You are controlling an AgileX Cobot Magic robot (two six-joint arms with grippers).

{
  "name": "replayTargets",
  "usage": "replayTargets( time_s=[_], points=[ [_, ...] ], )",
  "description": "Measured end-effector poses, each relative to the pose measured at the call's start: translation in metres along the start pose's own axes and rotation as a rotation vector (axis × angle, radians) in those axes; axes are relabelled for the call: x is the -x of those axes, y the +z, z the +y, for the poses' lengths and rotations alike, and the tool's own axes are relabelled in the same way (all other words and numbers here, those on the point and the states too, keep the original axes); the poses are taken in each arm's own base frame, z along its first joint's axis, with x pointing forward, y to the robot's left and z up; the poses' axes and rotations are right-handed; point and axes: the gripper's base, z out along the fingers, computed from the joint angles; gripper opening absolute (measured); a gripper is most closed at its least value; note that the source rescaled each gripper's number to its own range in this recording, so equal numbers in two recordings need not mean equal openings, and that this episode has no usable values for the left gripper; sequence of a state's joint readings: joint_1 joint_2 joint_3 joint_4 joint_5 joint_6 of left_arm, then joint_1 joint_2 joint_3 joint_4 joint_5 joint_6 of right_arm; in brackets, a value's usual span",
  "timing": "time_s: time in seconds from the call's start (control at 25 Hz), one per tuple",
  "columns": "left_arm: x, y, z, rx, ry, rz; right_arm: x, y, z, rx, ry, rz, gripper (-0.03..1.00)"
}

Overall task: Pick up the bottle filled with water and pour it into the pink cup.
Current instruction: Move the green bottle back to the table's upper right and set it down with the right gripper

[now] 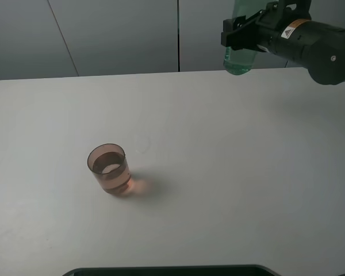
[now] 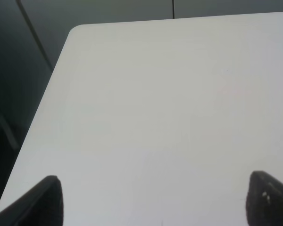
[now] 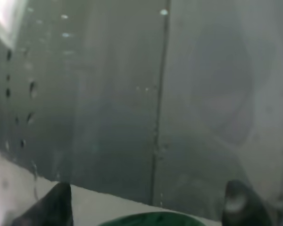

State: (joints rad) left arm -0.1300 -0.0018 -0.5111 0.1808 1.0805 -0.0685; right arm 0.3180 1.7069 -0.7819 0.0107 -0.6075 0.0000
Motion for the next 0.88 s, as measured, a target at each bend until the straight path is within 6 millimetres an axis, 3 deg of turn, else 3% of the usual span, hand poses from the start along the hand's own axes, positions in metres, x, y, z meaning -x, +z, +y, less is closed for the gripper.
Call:
replayTargets(
  time_s=[0.4,0.56,0.88],
  points=[
    [0.0,0.0,0.0,0.0,0.0,0.0,-0.069,0.037,-0.06,-0.151,-0.04,0.126,0.02],
    [0.0,0.0,0.0,0.0,0.0,0.0,-0.1,0.049,-0.071,-0.171,-0.028,0.196,0.02],
    [0.0,0.0,0.0,0.0,0.0,0.0,-0.106,0.057,-0.073,-0.177,-0.032,0.153,0.02]
  ],
)
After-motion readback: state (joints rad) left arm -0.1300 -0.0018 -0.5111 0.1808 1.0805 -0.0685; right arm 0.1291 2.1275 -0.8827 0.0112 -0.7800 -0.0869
